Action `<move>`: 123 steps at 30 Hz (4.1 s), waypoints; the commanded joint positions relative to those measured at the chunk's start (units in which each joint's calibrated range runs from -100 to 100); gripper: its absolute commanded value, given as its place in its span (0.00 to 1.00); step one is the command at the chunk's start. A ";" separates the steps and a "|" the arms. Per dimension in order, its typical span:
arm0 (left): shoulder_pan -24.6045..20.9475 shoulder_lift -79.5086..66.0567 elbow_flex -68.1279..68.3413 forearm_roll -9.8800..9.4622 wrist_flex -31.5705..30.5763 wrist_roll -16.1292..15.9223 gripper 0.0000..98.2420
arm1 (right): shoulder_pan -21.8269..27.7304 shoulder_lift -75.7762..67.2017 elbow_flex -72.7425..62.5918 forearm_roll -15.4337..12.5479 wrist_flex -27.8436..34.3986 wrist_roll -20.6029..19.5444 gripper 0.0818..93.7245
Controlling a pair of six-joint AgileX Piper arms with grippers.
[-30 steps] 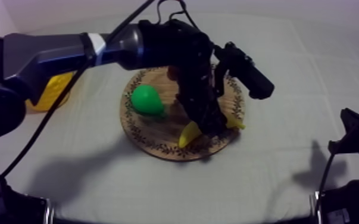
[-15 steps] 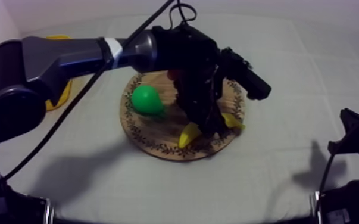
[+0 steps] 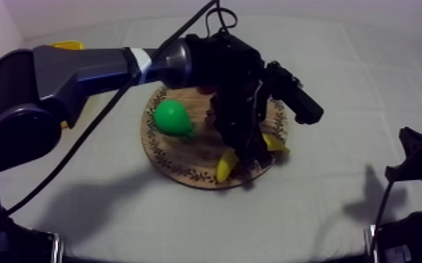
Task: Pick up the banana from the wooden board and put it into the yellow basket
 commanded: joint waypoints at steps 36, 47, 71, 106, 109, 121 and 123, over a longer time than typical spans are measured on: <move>-7.32 -28.30 7.17 -11.32 2.37 1.85 0.34 | -0.38 0.04 -0.03 0.00 -0.01 0.00 0.01; -24.67 -43.17 17.62 -12.73 2.10 -0.59 0.34 | -0.38 0.04 -0.03 0.00 -0.01 0.00 0.01; -43.47 -36.89 32.00 -12.43 -9.02 -2.77 0.36 | -0.38 0.04 -0.03 0.00 -0.01 0.00 0.01; -43.46 -32.53 38.80 -8.34 -25.79 -6.14 0.11 | -0.38 0.04 -0.03 0.00 -0.01 0.00 0.01; -42.96 -39.70 42.71 -6.51 -29.57 -8.24 0.04 | -0.38 0.04 -0.03 0.00 -0.01 0.00 0.01; -40.06 -85.85 80.00 -1.72 -60.40 -8.71 0.00 | -0.38 0.04 -0.03 0.00 -0.01 0.02 0.01; -40.58 -94.37 85.58 -1.90 -61.86 -7.59 0.00 | -0.38 0.04 -0.03 0.00 -0.01 0.01 0.01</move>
